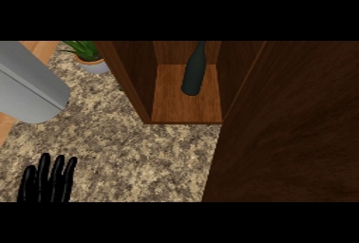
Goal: Pick up the wine, place it into the cabinet and close the cabinet
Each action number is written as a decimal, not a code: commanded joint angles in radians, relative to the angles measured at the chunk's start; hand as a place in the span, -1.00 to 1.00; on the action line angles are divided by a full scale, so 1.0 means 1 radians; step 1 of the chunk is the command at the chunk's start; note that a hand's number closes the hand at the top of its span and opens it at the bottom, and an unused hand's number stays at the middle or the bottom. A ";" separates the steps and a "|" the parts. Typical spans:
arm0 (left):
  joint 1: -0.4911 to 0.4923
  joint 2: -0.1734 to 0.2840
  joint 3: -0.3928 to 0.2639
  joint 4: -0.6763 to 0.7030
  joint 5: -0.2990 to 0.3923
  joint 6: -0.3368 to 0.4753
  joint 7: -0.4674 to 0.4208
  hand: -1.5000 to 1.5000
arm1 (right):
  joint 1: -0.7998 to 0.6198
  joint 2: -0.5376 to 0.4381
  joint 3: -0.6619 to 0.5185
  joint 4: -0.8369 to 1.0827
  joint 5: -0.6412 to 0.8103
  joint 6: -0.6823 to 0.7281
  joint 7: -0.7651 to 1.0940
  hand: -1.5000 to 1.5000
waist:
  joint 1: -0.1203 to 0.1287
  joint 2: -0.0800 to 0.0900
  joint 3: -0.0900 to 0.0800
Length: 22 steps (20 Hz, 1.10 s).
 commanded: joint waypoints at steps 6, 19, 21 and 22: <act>0.060 0.072 0.204 -0.008 0.132 -0.129 0.018 -1.00 | 0.007 0.038 0.338 -0.160 0.083 -0.023 0.087 1.00 | -0.004 -0.001 -0.001; 0.169 0.172 0.440 0.013 0.251 -0.323 0.043 -1.00 | -0.146 0.039 0.695 -0.083 0.341 -0.385 0.046 1.00 | -0.002 -0.007 -0.002; 0.154 0.170 0.445 0.034 0.253 -0.350 0.046 -1.00 | -0.216 0.039 0.716 -0.026 0.359 -0.450 0.025 1.00 | -0.001 -0.005 -0.003; 0.142 0.188 0.472 -0.008 0.282 -0.313 0.094 -1.00 | -0.226 0.038 0.722 -0.058 0.377 -0.460 0.053 1.00 | -0.005 -0.007 -0.002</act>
